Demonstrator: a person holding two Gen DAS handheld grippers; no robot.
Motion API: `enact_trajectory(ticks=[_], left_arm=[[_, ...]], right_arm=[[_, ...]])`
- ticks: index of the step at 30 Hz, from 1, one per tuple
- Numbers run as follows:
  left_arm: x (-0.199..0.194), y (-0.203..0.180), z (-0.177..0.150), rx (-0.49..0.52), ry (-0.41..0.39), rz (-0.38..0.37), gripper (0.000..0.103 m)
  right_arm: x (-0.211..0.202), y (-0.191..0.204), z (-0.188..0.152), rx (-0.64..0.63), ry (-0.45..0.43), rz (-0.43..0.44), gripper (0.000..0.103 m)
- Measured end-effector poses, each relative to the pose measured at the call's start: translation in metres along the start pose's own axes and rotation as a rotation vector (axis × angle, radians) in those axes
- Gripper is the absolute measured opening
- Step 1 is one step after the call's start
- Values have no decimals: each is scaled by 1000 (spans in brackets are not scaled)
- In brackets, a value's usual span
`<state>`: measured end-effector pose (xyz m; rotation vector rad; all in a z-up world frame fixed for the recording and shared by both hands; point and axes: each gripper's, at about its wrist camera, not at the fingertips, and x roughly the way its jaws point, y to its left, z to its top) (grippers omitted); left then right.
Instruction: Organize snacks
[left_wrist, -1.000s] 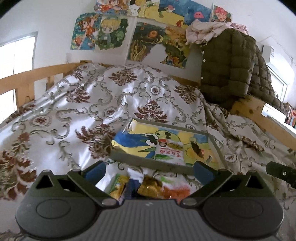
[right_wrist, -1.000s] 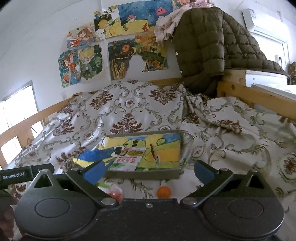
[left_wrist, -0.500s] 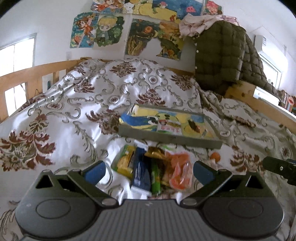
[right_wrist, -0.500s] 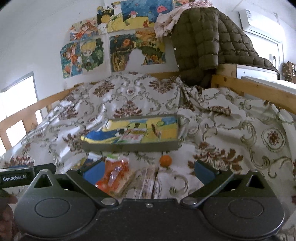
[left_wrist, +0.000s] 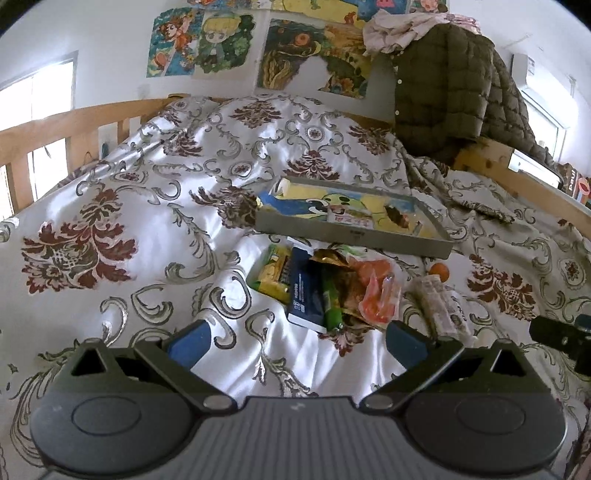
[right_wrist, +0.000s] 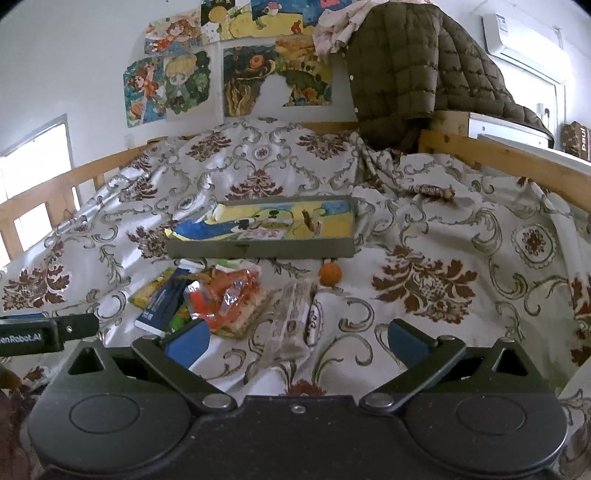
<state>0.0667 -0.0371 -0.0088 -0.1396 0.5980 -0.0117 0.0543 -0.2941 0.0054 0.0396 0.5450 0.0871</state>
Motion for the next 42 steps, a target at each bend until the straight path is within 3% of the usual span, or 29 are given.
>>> enact_trajectory(ticks=[10,25,29,36,42], left_arm=[[3,-10,-4,59,19,19,103],[34,-15,-3,25,127,50,103],[50,-23,8,68,131,16,103],[84,-45,34,243,96,-60,103],[129,-65,55,288,176,-204,103]], right_arm=[[10,-3,-10,18,49,13,102],[32,-20,-19,92,122,24,102],[44,-18,-16,42,133,47,102],[77,-8,-8,-119,117,66,102],[121,1,-6,-201,118,97,101]])
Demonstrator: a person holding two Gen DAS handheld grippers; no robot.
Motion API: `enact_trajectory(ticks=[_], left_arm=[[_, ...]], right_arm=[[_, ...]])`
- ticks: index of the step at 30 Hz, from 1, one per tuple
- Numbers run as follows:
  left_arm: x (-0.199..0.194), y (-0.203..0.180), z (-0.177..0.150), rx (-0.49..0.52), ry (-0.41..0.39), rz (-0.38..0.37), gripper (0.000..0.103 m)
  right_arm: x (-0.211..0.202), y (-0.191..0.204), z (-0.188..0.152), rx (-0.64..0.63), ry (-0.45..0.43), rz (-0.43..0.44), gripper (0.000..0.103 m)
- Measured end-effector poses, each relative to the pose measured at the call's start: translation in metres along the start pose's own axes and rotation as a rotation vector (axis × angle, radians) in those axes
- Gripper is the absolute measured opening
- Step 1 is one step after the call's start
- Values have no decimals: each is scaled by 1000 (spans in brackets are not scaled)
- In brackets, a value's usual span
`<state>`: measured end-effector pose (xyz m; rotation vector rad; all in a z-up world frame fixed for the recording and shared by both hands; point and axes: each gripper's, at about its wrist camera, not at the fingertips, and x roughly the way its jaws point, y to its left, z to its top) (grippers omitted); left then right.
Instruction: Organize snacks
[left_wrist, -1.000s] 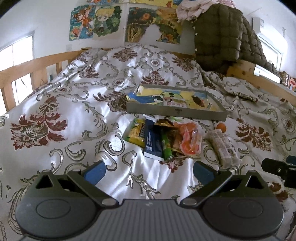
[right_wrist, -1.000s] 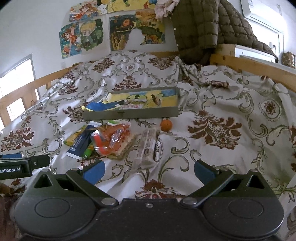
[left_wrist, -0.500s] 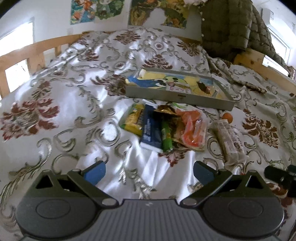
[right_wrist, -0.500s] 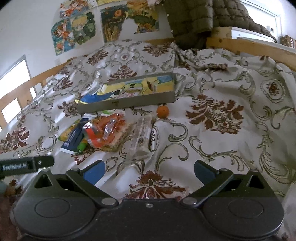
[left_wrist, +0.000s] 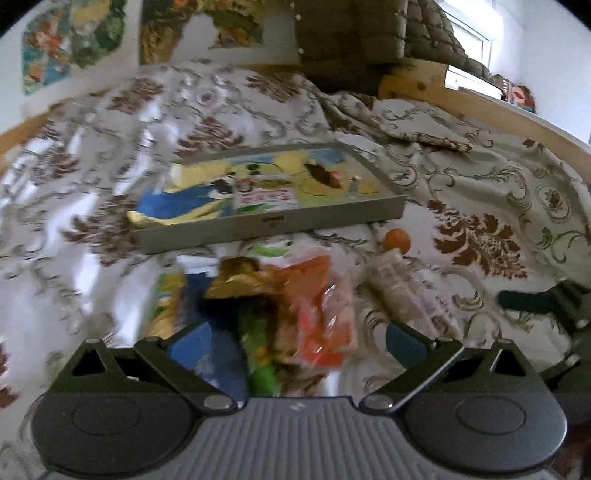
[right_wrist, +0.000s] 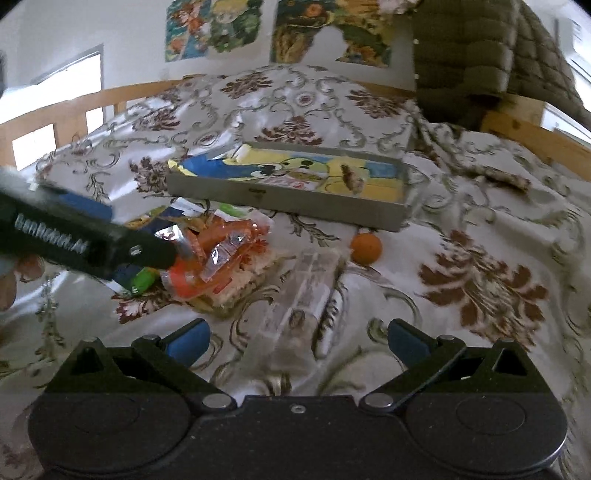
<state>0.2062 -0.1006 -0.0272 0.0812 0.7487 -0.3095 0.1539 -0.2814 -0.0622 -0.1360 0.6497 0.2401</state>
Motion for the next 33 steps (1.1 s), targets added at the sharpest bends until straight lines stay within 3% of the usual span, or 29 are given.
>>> enact_trajectory(ticks=[5,8,11,16,21,23,25,27,33], left_arm=[[34,1,19,-17,53,-61,102],[48,5,25,-41,75,-89,97],[60,5,29,-45,99,-91,88],[78,4,32,-29,158,-61,61],[87,5,30,-53,174,-57,59],[87,5,30,-55,164,-55,56],[84,6,31,-67,153,-59,49],[81,8,32,-77,150,-61,49],[74,13,25,-106,143,-74,48]], right_arm=[[24,1,3,-17,-17,8,92],[33,-2,2,-13,-12,12,85],[43,-2,3,-17,-3,8,77],[53,-2,4,-18,-6,-1,68],[62,0,3,-32,21,-5,68],[63,0,2,-36,21,-7,64],[61,-1,3,-33,17,-12,53],[58,-2,4,-25,14,-20,47],[49,-7,8,-13,12,-37,41]])
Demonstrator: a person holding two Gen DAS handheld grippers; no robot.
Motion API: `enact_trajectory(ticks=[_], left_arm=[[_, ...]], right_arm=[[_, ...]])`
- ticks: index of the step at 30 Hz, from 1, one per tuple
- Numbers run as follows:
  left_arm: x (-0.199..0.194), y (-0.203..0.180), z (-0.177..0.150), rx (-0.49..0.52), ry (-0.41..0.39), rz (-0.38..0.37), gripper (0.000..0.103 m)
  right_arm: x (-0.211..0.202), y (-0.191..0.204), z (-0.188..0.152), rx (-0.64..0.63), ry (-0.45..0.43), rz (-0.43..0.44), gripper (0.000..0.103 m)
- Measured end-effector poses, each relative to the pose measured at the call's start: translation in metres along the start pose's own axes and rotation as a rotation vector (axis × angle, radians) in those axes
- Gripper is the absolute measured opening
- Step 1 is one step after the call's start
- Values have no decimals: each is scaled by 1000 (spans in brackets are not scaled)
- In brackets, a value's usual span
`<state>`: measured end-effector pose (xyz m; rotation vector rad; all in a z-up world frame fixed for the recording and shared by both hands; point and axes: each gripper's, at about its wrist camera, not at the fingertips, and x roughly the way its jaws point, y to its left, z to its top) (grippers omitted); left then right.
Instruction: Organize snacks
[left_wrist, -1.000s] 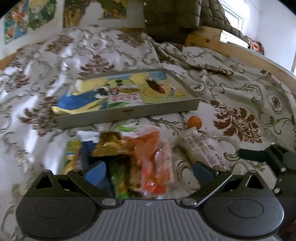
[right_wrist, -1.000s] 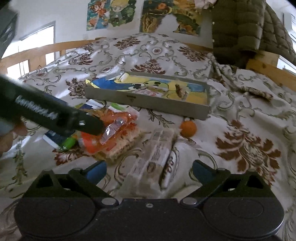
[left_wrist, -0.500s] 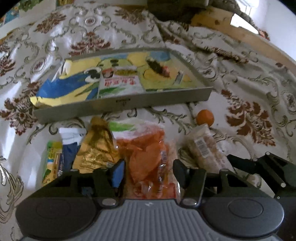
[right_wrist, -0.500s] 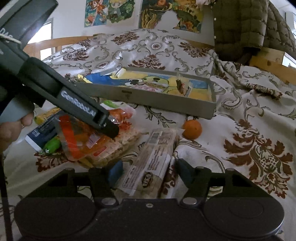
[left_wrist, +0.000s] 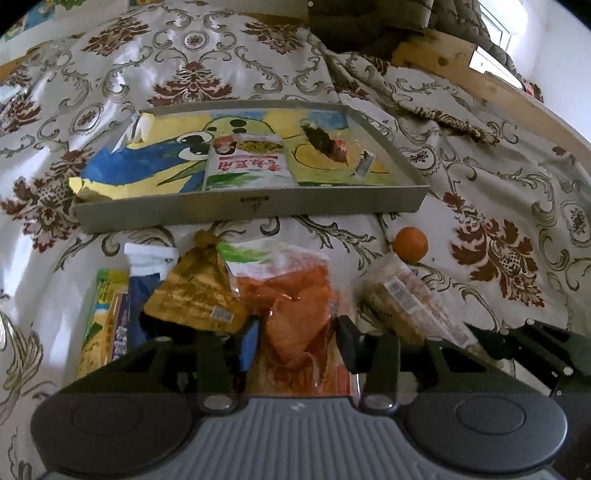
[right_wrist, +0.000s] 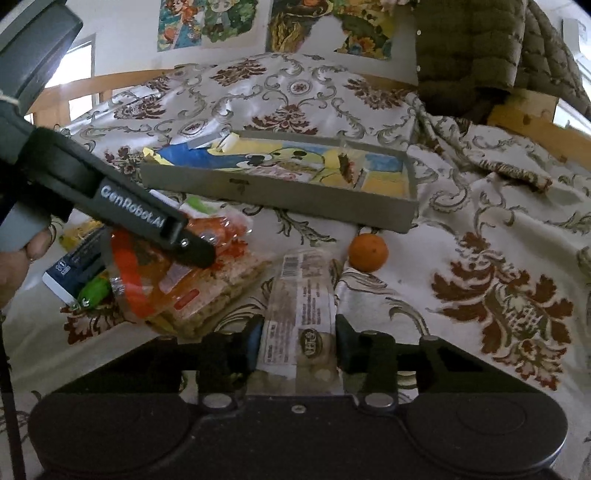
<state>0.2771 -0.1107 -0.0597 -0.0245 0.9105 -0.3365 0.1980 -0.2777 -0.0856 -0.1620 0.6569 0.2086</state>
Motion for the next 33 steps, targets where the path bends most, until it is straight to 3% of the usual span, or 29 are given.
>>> enact_trajectory(ticks=[5,10,13,21,33], left_arm=[[-10,3,-7,-25,6,-26,48],[-15,7,-14,-35,9,-22,47],[-17,7,-14,-40,8,-14,47],[-29,3,-13,-43,-8,-15,47],[-52,6,-38,-104,-18,-58,46]], right_arm=[[-7,13,-5,-132,-32,-42,41],[4,24,-11,-281,-68,-72,51],[13,20,-7,-291,-71,-45,55],[25,19,1,-290,-53,12,53],[-16,35,-17,-281,16,127,50]])
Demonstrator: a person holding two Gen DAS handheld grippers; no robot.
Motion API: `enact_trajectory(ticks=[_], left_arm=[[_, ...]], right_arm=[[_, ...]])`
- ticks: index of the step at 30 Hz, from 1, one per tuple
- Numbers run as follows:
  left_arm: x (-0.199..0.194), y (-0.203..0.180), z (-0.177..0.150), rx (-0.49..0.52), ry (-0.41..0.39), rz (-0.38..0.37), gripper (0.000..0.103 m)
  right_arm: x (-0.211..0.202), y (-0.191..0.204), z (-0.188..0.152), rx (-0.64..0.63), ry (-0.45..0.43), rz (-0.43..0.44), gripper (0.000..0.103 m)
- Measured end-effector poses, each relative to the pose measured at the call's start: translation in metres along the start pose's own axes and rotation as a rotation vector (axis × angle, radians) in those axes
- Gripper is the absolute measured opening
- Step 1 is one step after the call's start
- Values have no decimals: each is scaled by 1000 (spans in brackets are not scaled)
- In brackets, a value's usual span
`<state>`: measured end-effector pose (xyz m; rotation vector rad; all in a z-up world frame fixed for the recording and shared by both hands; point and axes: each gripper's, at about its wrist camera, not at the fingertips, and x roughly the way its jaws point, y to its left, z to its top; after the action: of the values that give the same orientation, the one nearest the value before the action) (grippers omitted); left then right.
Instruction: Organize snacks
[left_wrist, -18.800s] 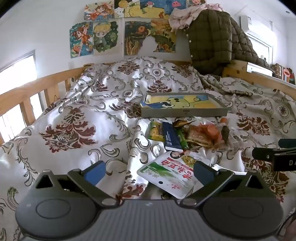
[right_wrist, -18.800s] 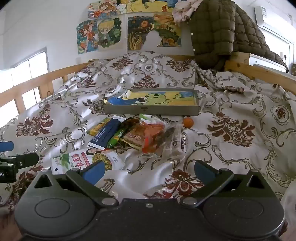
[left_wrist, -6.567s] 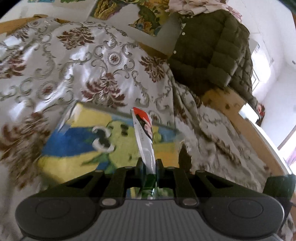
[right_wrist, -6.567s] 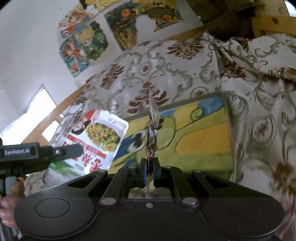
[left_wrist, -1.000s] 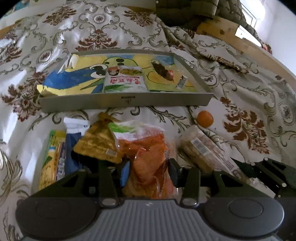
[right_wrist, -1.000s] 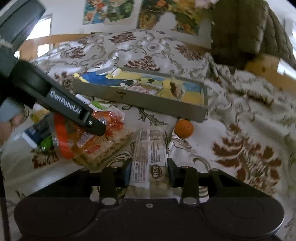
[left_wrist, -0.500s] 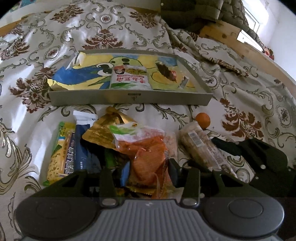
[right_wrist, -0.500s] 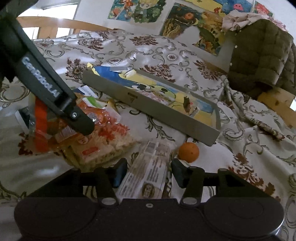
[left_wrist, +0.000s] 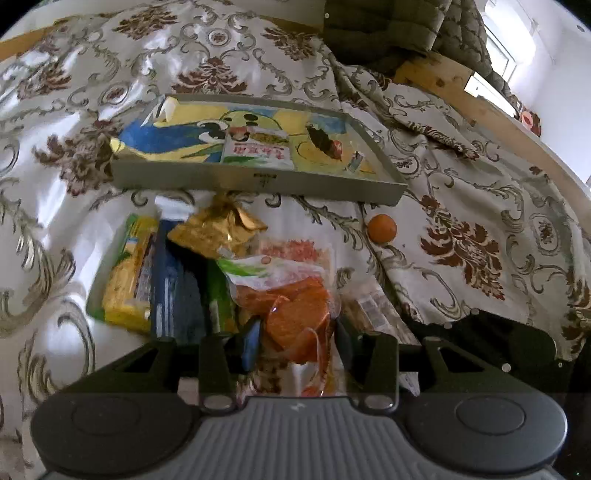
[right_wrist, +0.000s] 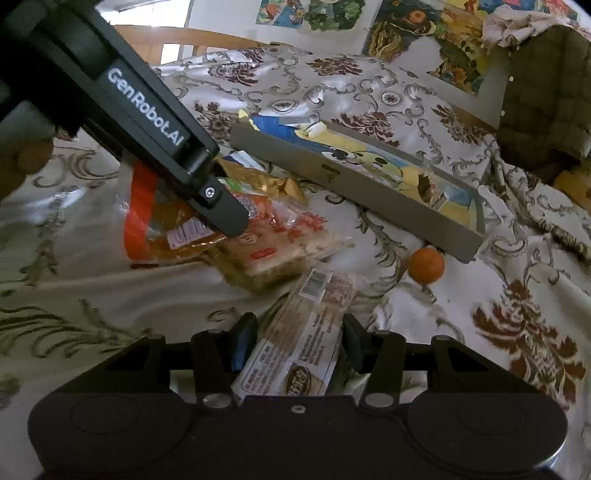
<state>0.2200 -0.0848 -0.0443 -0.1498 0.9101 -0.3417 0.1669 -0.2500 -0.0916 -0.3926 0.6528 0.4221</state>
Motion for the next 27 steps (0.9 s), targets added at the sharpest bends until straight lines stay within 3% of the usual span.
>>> enact_trajectory(ticks=[4,13,20,27], left_arm=[[-10,3,-10,-28,2,-17,46],[-32,-6,-27,-4,-7,-13,46],[-45,-3,-41,-35,-3,-45,45],[-63,3,-49,-57,-19,-66,45]], right_arm=[[-9,1,-1,63,10,-3,45],[-32,8,-7,81,22,-12,43],[-53,6,-12,163,24,-4,43],[-78,1,-10,254,-26,8,43]])
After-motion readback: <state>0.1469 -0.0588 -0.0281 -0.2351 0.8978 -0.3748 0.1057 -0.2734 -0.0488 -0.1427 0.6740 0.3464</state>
